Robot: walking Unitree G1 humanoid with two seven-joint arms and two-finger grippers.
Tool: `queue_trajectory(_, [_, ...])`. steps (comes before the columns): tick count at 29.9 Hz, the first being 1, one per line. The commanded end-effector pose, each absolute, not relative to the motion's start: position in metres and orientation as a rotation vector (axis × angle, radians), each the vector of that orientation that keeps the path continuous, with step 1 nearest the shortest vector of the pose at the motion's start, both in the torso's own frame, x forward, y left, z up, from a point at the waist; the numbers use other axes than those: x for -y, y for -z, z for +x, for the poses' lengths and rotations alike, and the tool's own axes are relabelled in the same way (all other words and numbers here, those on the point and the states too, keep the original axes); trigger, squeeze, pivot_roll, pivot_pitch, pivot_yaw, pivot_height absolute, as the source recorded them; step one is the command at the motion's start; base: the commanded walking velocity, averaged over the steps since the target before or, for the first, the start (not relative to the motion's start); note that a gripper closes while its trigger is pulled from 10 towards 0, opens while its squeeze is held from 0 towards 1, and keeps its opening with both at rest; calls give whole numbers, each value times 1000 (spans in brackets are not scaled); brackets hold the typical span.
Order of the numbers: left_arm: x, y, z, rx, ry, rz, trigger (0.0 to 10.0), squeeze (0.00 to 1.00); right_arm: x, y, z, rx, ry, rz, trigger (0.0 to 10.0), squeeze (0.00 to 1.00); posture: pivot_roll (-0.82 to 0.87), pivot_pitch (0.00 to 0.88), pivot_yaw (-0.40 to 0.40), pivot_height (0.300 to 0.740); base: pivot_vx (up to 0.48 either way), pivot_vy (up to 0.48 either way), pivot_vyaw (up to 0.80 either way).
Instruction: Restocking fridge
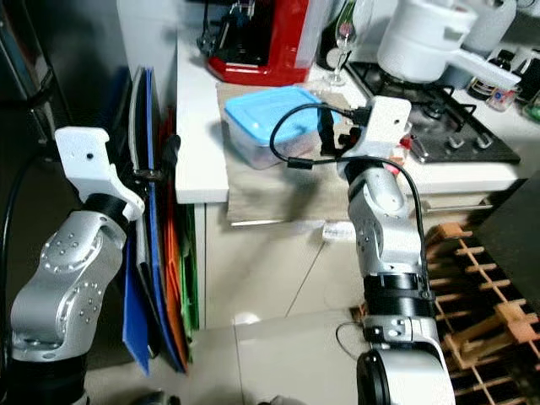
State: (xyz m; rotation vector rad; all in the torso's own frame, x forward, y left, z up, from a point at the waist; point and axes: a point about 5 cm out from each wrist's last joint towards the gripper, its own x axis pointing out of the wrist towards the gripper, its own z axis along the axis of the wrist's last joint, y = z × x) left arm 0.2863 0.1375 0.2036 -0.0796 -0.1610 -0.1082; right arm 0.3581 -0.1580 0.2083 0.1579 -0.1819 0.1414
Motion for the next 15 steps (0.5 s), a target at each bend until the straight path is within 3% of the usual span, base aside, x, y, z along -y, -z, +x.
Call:
queue_trajectory(1, [-128,-206,289,173,127,-76,10000,0,161,-219,356,228,-133,122,10000,0,30,14,-97,740,435,0,0])
queue_trajectory(6, [-132,-200,292,142,72,-103,10000,0,153,-214,347,234,-145,43,10000,0,24,19,-97,740,411,0,145])
queue_trajectory(10, [-132,-202,294,157,69,-94,10000,0,149,-213,346,233,-159,27,10000,0,7,22,-96,740,0,0,700])
queue_trajectory(15, [-130,-208,297,193,71,-46,10000,0,148,-215,346,236,-155,34,10000,0,4,21,-97,740,0,0,0])
